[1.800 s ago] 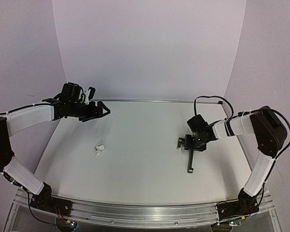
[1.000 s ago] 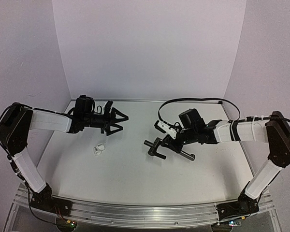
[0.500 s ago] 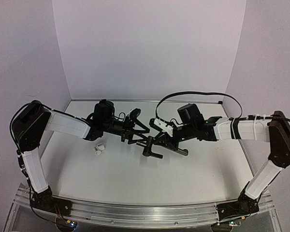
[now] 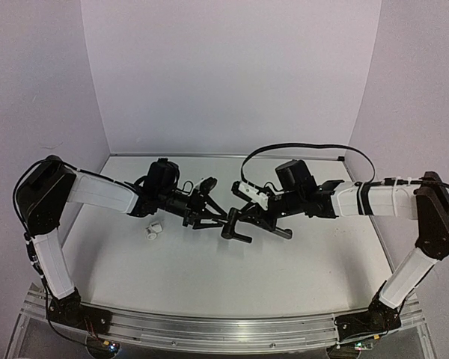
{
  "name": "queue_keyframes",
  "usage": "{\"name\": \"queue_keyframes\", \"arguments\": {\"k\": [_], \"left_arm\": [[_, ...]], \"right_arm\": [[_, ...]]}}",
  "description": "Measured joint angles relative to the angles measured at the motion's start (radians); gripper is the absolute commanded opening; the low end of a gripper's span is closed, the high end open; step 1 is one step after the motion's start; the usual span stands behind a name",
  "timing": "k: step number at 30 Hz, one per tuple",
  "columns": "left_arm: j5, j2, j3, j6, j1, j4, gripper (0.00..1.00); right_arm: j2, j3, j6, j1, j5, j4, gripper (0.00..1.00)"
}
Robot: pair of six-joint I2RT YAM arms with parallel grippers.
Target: Install the water faucets
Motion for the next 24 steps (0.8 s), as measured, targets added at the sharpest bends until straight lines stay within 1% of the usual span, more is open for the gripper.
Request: {"name": "queue_keyframes", "arguments": {"k": [2,4,5,6,7,8,9,12,15,18,20,21,24], "left_arm": [[0.002,-0.005,-0.002,0.008,-0.001,-0.01,0.29],[0.005,-0.007,-0.002,0.021,-0.003,-0.012,0.15],[0.005,-0.007,-0.002,0.023,-0.005,-0.017,0.07],[0.005,-0.007,-0.002,0.032,-0.005,-0.023,0.01],[0.007,-0.007,0.0,0.044,-0.004,-0.035,0.0],[0.007,-0.007,0.008,0.055,-0.004,-0.056,0.0],[0.006,-0.007,0.013,0.063,-0.004,-0.071,0.0],[-0.012,-0.01,0.019,0.092,-0.004,-0.088,0.0],[-0.066,-0.029,0.014,0.125,-0.006,-0.112,0.0],[-0.117,-0.056,-0.004,0.149,0.001,-0.115,0.0],[-0.143,-0.08,-0.026,0.157,0.014,-0.111,0.0],[-0.152,-0.092,-0.037,0.159,0.024,-0.104,0.0],[-0.183,-0.133,-0.078,0.169,0.065,-0.061,0.0]], "right_arm": [[0.0,0.0,0.0,0.0,0.004,0.0,0.0],[0.0,0.0,0.0,0.0,0.005,0.0,0.0],[0.0,0.0,0.0,0.0,0.003,0.0,0.0],[0.0,0.0,0.0,0.0,0.002,0.0,0.0],[0.0,0.0,-0.002,0.0,0.001,0.0,0.02],[0.002,0.0,-0.002,0.0,0.002,0.0,0.07],[0.003,0.0,0.001,0.0,0.005,-0.001,0.18],[0.004,0.002,0.021,0.0,0.018,0.0,0.45],[0.004,0.006,0.092,0.001,0.073,0.007,0.69],[0.004,0.014,0.186,0.001,0.15,0.016,0.86],[0.004,0.021,0.27,0.001,0.206,0.012,0.95],[0.004,0.025,0.306,0.001,0.237,0.006,0.98],[0.002,0.057,0.441,0.0,0.304,-0.054,0.98]]}}
